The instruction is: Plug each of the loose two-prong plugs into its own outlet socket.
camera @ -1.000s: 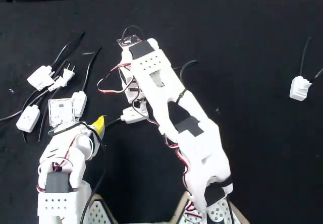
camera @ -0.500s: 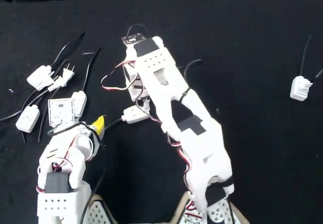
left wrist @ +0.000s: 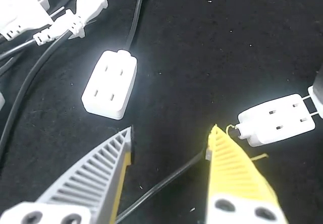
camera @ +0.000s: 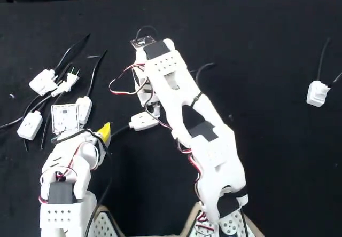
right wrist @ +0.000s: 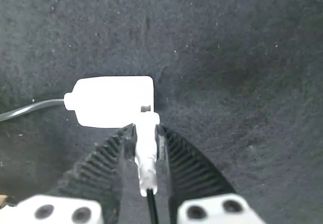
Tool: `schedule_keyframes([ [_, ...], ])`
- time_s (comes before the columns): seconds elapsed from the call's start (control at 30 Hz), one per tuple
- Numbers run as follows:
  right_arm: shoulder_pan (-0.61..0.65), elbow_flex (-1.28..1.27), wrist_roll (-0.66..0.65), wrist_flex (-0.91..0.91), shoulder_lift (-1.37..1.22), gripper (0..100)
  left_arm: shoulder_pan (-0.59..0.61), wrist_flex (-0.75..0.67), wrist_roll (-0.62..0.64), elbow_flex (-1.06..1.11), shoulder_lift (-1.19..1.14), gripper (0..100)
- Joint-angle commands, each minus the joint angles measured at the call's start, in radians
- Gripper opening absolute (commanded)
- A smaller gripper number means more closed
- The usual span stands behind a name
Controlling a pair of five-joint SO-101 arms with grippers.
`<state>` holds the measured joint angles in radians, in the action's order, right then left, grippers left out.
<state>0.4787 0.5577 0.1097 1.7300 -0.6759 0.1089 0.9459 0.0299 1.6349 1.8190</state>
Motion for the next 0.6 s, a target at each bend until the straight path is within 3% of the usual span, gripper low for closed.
schedule_keyframes([
  [0.0, 0.031, 0.005, -0.011, 0.021, -0.036, 1.0, 0.010, -0.005, 0.005, -0.016, 0.005, 24],
  [0.57, 0.051, 0.041, 0.008, 0.034, 0.044, 1.0, 0.010, -0.005, 0.005, -0.018, 0.005, 24],
])
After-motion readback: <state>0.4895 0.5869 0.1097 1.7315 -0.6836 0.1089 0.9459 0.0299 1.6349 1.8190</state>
